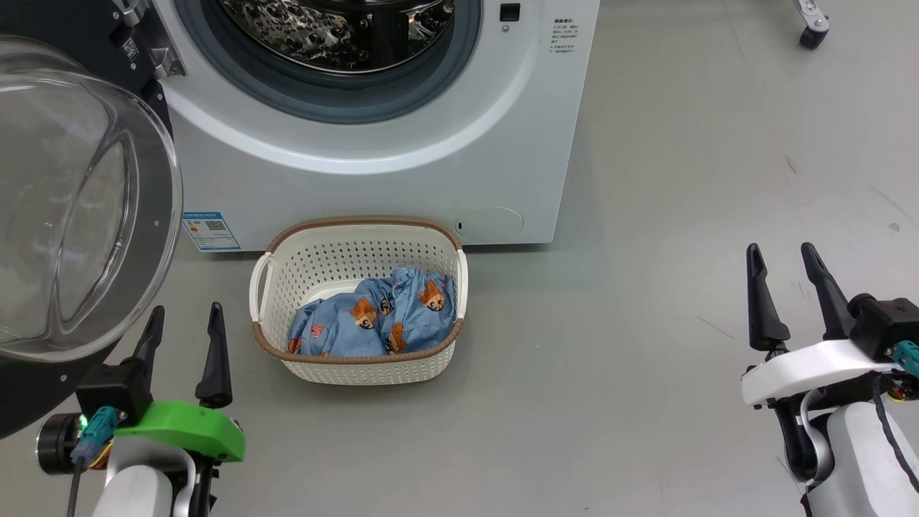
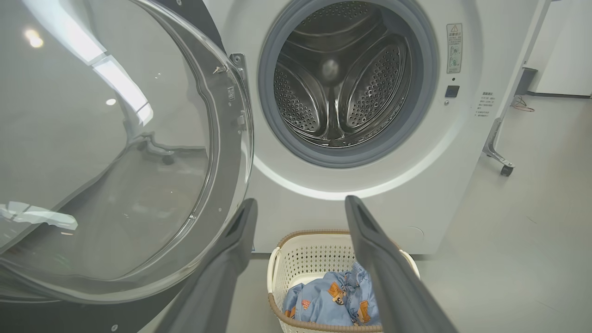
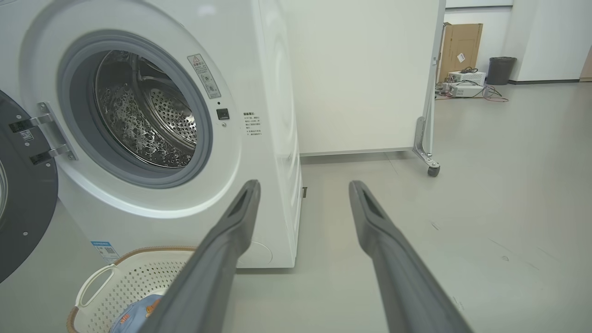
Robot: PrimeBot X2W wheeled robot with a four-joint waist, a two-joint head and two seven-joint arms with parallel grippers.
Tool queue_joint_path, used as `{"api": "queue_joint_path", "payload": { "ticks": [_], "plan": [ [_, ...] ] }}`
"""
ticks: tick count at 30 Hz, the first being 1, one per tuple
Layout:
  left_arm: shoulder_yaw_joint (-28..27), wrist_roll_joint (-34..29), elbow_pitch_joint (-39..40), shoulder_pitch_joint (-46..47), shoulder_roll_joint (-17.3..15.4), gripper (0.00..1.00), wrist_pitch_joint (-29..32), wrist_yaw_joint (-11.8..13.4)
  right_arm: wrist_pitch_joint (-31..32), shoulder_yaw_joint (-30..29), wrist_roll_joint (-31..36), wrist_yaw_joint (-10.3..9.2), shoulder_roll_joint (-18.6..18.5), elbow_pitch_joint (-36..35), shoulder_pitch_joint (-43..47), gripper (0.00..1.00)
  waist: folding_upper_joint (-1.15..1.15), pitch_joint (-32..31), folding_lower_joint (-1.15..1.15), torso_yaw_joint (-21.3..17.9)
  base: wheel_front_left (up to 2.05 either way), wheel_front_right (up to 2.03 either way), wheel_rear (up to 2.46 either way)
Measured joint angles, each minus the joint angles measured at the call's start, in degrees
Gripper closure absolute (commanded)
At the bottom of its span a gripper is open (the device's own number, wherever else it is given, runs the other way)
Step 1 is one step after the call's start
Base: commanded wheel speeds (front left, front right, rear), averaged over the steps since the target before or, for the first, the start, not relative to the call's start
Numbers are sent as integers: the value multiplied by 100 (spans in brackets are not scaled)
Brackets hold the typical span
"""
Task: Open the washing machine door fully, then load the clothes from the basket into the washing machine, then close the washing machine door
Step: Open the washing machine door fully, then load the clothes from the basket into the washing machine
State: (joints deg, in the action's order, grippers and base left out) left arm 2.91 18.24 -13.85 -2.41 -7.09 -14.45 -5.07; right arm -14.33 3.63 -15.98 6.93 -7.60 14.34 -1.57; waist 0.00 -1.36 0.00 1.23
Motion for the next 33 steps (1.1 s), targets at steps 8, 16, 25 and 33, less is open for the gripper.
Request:
{"api": "queue_joint_path", "payload": {
  "ticks": [8, 16, 25, 33],
  "plan": [
    [-16, 7, 19, -7, 67, 0, 0, -14, 0, -86, 56, -55, 23, -77, 119, 0, 0, 7, 0, -16, 0, 0, 0],
    [-10, -19, 46, -7, 67, 0, 0, -45, 0, -134, 99, -57, 31, -105, 129, 0, 0, 26, 0, -14, 0, 0, 0],
    [46, -118, 107, -6, 67, 0, 0, -52, 0, -147, 100, -57, 52, -119, 222, 0, 0, 58, 0, 29, 0, 0, 0],
    [52, -135, 122, -5, 67, 0, 0, -93, 0, -160, 101, -56, 62, -119, 221, 0, 0, 84, 0, 58, 0, 0, 0]
  ]
}}
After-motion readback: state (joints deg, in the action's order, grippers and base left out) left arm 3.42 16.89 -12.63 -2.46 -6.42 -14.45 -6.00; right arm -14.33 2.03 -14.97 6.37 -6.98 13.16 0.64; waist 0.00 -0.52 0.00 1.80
